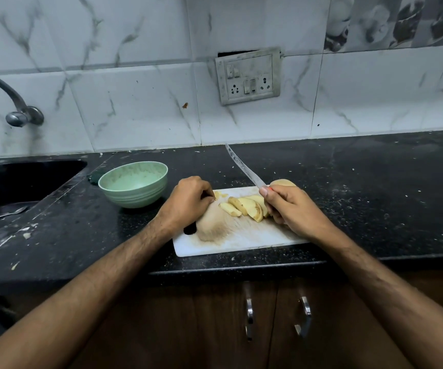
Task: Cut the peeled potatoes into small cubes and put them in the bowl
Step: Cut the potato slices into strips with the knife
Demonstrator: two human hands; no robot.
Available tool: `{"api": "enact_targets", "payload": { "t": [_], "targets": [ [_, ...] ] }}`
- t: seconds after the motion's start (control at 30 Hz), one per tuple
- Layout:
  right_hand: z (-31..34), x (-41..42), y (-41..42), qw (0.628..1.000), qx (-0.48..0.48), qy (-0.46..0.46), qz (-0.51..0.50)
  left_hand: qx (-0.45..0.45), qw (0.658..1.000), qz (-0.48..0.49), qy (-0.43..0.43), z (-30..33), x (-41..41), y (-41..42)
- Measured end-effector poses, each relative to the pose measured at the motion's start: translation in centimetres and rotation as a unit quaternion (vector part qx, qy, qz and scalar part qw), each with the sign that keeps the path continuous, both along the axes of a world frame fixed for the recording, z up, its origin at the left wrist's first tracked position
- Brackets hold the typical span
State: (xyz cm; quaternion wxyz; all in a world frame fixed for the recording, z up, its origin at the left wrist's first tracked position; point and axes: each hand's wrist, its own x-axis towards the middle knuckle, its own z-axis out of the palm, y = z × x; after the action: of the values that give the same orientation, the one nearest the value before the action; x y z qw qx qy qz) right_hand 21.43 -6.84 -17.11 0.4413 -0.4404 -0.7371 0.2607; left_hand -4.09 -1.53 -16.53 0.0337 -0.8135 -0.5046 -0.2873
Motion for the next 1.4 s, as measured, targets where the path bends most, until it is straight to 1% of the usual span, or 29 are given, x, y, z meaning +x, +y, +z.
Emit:
{"api": "enact_targets", "payload": {
  "t": [0.23, 0.33, 0.4, 0.57, 0.63, 0.67, 0.7, 0.77, 0.83, 0.87, 0.97, 1.17, 1.4],
  "targets": [
    [0.1, 0.0, -0.1, 1.0, 0.003, -0.012, -0.001, -0.068, 0.993, -0.008, -0.095, 0.7, 1.3, 1.7],
    [0.3, 0.0, -0.2, 1.0, 0.004, -0.011, 0.001, -0.087, 0.988, -0.021, -0.126, 1.0, 1.1, 1.8],
    [0.3, 0.0, -0.2, 1.0, 0.003, -0.014, 0.002, -0.099, 0.986, -0.029, -0.131, 1.2, 0.8, 1.8],
    [0.2, 0.0, -0.2, 1.0, -0.002, -0.015, 0.001, -0.079, 0.989, -0.049, -0.118, 1.7, 0.5, 1.4],
    [0.1, 0.1, -0.2, 1.0, -0.004, -0.014, 0.001, -0.054, 0.991, -0.058, -0.112, 1.9, 0.6, 1.3],
    [0.1, 0.1, -0.2, 1.0, -0.006, -0.011, 0.001, -0.038, 0.991, -0.078, -0.102, 2.0, 0.7, 1.1],
    [0.1, 0.1, -0.2, 1.0, -0.006, -0.009, 0.001, -0.026, 0.99, -0.109, -0.082, 2.1, 0.8, 0.9],
    [0.1, 0.1, -0.1, 1.0, -0.009, -0.003, 0.0, -0.008, 0.985, -0.174, -0.002, 2.1, 0.9, 0.4],
    [0.0, 0.1, 0.0, 1.0, -0.012, 0.001, 0.001, 0.015, 0.978, -0.188, 0.085, 2.1, 0.6, -0.2],
    [0.0, 0.1, 0.0, 1.0, -0.012, 0.001, 0.001, 0.028, 0.977, -0.184, 0.103, 2.0, 0.4, -0.3],
    [-0.2, 0.1, 0.2, 1.0, -0.015, 0.009, 0.004, 0.015, 0.976, -0.201, 0.079, 2.0, 0.0, -0.5],
    [-0.4, 0.1, 0.5, 1.0, -0.018, 0.012, 0.002, 0.018, 0.977, -0.197, 0.075, 1.8, 0.4, -0.9],
    [-0.3, 0.0, 0.5, 1.0, -0.017, 0.007, 0.001, -0.021, 0.974, -0.215, 0.072, 1.8, 0.7, -1.1]
  ]
}}
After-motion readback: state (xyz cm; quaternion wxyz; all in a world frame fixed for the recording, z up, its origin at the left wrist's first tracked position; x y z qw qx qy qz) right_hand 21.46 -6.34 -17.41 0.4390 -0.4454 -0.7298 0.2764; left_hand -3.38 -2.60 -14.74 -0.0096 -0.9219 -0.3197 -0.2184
